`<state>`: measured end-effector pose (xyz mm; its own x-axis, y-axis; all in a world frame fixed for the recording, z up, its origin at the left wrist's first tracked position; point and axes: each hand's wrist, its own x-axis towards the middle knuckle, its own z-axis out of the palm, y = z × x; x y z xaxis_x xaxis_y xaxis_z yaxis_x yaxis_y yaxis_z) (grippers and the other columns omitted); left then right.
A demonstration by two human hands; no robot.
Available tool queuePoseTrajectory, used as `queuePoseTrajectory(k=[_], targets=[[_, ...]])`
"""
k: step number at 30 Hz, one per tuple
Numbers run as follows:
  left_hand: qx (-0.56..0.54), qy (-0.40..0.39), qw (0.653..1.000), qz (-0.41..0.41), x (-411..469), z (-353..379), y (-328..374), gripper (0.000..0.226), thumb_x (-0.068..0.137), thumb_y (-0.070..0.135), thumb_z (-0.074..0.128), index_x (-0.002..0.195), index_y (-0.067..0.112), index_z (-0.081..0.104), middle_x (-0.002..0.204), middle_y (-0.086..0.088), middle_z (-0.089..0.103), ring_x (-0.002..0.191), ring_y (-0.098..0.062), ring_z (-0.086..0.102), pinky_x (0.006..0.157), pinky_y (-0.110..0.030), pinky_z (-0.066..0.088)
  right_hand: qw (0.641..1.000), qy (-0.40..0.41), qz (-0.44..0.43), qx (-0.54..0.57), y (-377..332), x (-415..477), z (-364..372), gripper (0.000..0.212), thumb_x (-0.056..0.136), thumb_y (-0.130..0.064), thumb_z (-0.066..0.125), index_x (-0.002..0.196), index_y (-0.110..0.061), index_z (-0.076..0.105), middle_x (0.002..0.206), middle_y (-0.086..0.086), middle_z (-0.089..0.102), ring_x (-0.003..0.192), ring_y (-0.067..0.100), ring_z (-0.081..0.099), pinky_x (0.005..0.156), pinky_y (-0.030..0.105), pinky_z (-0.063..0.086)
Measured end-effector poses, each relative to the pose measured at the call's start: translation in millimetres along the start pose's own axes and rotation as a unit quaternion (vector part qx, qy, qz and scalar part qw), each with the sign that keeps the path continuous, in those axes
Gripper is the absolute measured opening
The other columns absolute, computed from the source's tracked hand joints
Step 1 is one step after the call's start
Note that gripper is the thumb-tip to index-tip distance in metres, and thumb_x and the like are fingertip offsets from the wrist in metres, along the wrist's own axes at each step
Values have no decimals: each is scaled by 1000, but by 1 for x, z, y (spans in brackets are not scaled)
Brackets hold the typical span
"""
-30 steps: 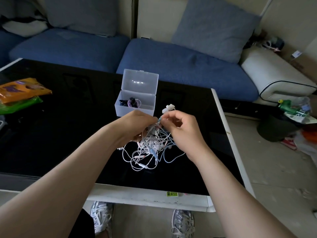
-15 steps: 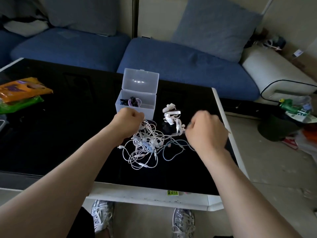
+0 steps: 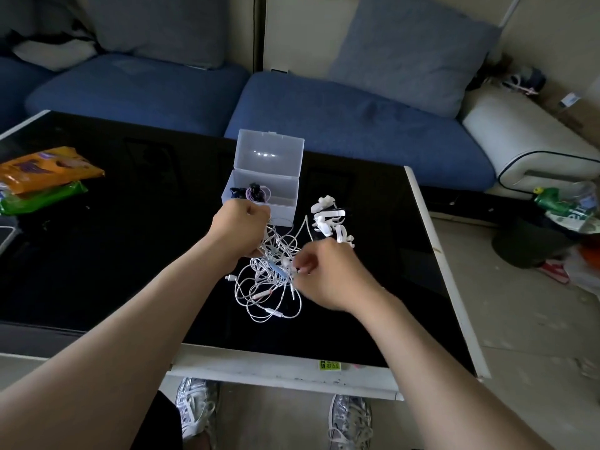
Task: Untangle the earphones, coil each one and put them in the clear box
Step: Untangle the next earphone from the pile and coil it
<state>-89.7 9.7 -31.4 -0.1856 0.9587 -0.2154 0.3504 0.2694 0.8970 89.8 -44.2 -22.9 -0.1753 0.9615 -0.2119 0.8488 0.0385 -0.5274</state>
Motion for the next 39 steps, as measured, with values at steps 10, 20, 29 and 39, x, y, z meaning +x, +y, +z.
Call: queuePoseTrajectory(k=[10,20,29,39], targets=[[-85,-19,996,-12,-3,-6,5,23,107,5,47,116,4,69,119,-14,62,65,-26,72,59,-39,65,993,-9,-54,102,1,15,18,17,108,-20,56,108,-22,73,75,1,78,63,9,72,63,24,56],[293,-167,940,60,-2,-11,-19,7,92,21,74,97,17,73,99,-2,73,90,-20,70,67,-29,53,989,-38,-3,142,18,21,-2,31,106,-31,56,97,-17,82,46,-13,34,43,8,28,45,24,24],[186,-166,966,67,5,2,-27,39,91,30,80,118,19,54,99,-2,75,89,-18,74,74,-35,57,970,-162,28,177,27,15,2,26,104,-9,57,110,-20,80,94,8,81,85,18,69,87,36,53],[415,-189,862,222,-6,10,-20,57,83,-8,53,113,37,71,117,13,57,113,-11,52,95,-42,48,939,-240,116,217,36,9,3,18,103,-7,56,101,-5,74,93,14,77,70,18,64,72,30,53]])
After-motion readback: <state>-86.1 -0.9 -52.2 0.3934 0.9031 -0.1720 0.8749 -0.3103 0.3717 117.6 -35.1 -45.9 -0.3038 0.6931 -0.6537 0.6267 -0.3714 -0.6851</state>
